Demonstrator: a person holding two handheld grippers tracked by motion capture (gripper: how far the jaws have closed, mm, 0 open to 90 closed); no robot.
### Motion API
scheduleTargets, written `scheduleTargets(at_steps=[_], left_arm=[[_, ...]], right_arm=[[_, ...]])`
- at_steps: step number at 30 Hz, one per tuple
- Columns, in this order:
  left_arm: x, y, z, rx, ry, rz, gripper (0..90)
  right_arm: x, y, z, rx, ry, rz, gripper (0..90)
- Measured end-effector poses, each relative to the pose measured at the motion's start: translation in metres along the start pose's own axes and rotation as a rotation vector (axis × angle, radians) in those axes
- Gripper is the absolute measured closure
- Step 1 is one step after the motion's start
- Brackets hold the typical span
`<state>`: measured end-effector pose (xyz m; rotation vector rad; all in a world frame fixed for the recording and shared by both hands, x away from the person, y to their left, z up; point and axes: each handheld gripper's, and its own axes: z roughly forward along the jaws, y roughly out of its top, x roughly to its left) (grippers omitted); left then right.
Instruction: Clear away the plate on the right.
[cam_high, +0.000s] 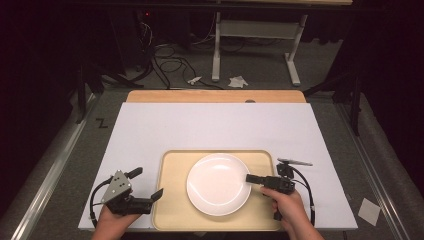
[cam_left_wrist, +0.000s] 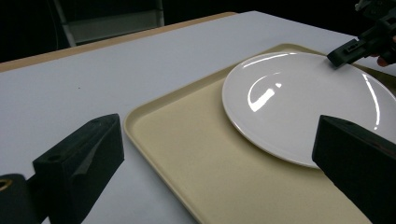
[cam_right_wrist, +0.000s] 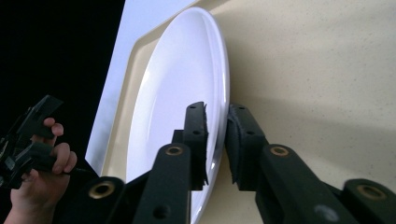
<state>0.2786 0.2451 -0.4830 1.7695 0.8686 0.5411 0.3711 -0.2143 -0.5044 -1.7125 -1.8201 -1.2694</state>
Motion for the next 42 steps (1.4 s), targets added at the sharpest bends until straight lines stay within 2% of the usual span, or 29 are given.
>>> scheduleTargets(at_steps=[13, 16, 21, 24, 29, 32, 33, 35, 37, 42], left_arm=[[0.000, 0.000, 0.000, 0.000, -0.004, 0.002, 3.1], [0.000, 0.000, 0.000, 0.000, -0.005, 0.002, 3.1], [0.000, 0.001, 0.001, 0.000, -0.005, 0.004, 3.2], [0.000, 0.000, 0.001, 0.002, -0.007, 0.003, 3.1], [0.000, 0.000, 0.000, 0.005, -0.006, 0.003, 3.1], [0.000, 0.000, 0.000, 0.006, -0.005, -0.001, 3.1], [0.000, 0.000, 0.000, 0.004, -0.005, -0.005, 3.1], [0.001, 0.000, 0.000, 0.004, -0.004, -0.005, 3.1], [0.001, 0.000, -0.001, 0.006, -0.002, -0.004, 3.1], [0.002, 0.000, -0.001, 0.014, 0.009, -0.009, 3.1]], right_arm=[[-0.002, -0.003, 0.001, 0.015, -0.022, -0.012, 72.6], [0.000, -0.003, 0.001, 0.015, -0.037, -0.030, 70.7], [0.002, -0.004, -0.001, 0.002, -0.070, -0.087, 64.2], [0.003, -0.003, -0.006, -0.013, -0.047, -0.111, 60.1], [0.010, 0.000, -0.012, -0.049, -0.055, -0.200, 53.5], [0.017, 0.002, -0.020, -0.094, -0.082, -0.265, 51.4], [0.018, 0.003, -0.022, -0.107, -0.084, -0.273, 50.2], [0.021, 0.005, -0.027, -0.097, -0.101, -0.304, 52.6], [0.024, 0.006, -0.034, -0.114, -0.140, -0.364, 52.0], [0.027, 0.005, -0.061, -0.206, -0.218, -0.501, 35.4]])
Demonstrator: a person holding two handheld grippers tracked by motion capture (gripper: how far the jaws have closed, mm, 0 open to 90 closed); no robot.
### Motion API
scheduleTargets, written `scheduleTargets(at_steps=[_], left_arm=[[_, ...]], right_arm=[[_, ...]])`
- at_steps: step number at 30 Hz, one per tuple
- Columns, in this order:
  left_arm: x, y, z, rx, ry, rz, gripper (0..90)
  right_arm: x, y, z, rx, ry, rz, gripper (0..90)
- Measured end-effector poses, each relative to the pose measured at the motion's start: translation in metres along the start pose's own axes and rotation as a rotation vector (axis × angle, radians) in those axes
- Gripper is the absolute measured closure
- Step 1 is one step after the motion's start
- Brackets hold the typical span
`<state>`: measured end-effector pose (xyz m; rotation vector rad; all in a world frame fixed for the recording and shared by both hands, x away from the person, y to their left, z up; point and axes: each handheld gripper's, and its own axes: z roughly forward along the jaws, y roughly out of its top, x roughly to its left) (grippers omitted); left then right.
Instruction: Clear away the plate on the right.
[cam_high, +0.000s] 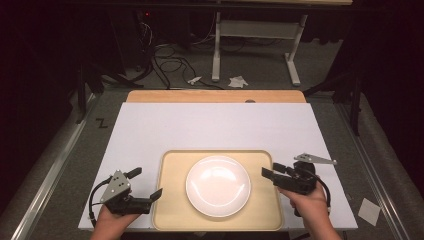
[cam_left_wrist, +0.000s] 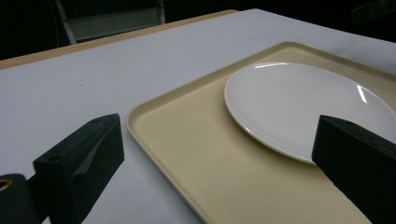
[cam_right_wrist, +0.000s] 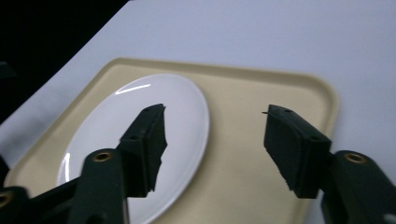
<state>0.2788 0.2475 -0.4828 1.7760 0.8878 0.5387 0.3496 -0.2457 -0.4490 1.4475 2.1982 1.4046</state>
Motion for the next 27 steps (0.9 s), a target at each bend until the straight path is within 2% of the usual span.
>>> scheduleTargets(at_steps=[3, 4, 6, 7, 10, 14, 18, 21, 27], left_arm=[[0.001, -0.001, 0.001, 0.012, 0.015, -0.013, 3.0], [0.001, -0.001, 0.002, 0.013, 0.019, -0.014, 3.0], [0.000, -0.001, 0.003, 0.016, 0.023, -0.016, 2.7], [0.000, -0.001, 0.003, 0.019, 0.024, -0.018, 2.4], [-0.001, -0.001, 0.005, 0.028, 0.027, -0.020, 1.1], [-0.003, -0.001, 0.006, 0.032, 0.027, -0.019, 0.6], [-0.003, -0.001, 0.006, 0.033, 0.029, -0.020, 0.4], [-0.002, -0.002, 0.007, 0.039, 0.031, -0.024, 0.3], [-0.002, -0.001, 0.006, 0.035, 0.031, -0.020, 0.3]], right_arm=[[-0.004, -0.001, -0.016, -0.077, -0.030, -0.045, 20.7], [-0.005, -0.003, -0.021, -0.102, -0.052, -0.065, 14.7], [-0.006, -0.006, -0.028, -0.129, -0.098, -0.078, 3.0], [-0.008, -0.008, -0.030, -0.138, -0.113, -0.081, 0.0], [-0.013, -0.017, -0.036, -0.157, -0.156, -0.087, 0.0], [-0.025, -0.025, -0.044, -0.183, -0.142, -0.055, 0.0], [-0.033, -0.028, -0.047, -0.210, -0.160, -0.065, 0.0], [-0.034, -0.028, -0.047, -0.227, -0.160, -0.069, 0.0], [-0.032, -0.029, -0.042, -0.201, -0.152, -0.077, 0.0]])
